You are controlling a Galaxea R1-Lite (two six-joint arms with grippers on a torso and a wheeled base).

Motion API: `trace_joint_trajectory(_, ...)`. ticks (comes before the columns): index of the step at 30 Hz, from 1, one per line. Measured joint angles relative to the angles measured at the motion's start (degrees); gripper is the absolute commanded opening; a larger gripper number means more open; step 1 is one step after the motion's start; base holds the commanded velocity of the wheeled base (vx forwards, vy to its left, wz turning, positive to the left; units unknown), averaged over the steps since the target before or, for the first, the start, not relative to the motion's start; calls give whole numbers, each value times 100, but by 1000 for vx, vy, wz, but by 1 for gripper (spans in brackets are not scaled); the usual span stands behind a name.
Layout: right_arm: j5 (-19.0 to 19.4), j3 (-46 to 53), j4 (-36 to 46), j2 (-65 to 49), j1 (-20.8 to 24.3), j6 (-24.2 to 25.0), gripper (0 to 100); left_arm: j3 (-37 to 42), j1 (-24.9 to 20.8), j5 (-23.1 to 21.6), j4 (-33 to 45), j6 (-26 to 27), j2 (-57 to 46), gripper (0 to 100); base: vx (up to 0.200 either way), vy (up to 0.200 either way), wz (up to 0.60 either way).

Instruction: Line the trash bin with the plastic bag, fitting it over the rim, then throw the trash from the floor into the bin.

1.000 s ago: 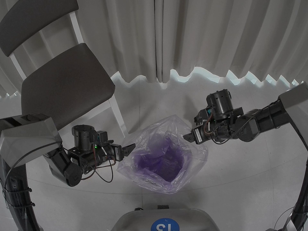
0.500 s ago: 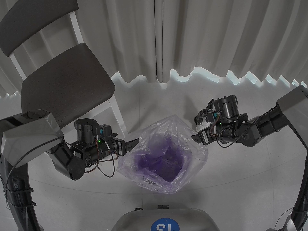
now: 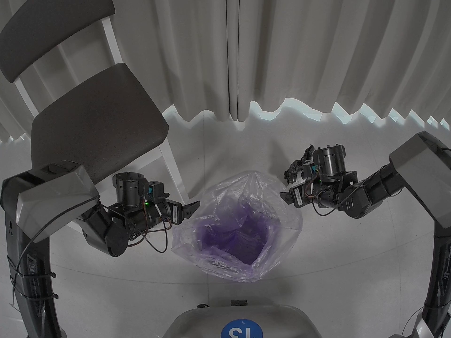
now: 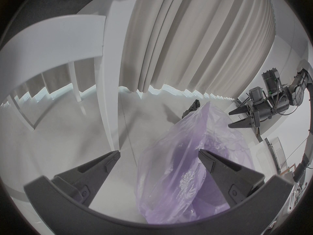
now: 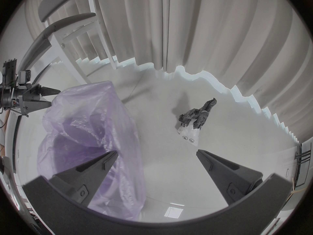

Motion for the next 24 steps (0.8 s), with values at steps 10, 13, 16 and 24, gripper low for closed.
trace_joint_trajectory(10, -4, -163, -38, 325, -76, 6, 100, -433, 162, 132, 52, 15, 306, 100, 0, 0, 0)
trace_joint_trajectory(13, 0, -191, -35, 400, -80, 6, 100, -500, 177, 202, 38, 15, 416, 100, 0, 0, 0)
trace_joint_trajectory(16, 0, -221, -38, 467, -102, 6, 100, -542, 179, 240, 29, 15, 533, 100, 0, 0, 0)
trace_joint_trajectory(24, 7, -317, -35, 681, -155, 6, 100, -653, 295, 290, 5, 33, 837, 100, 0, 0, 0)
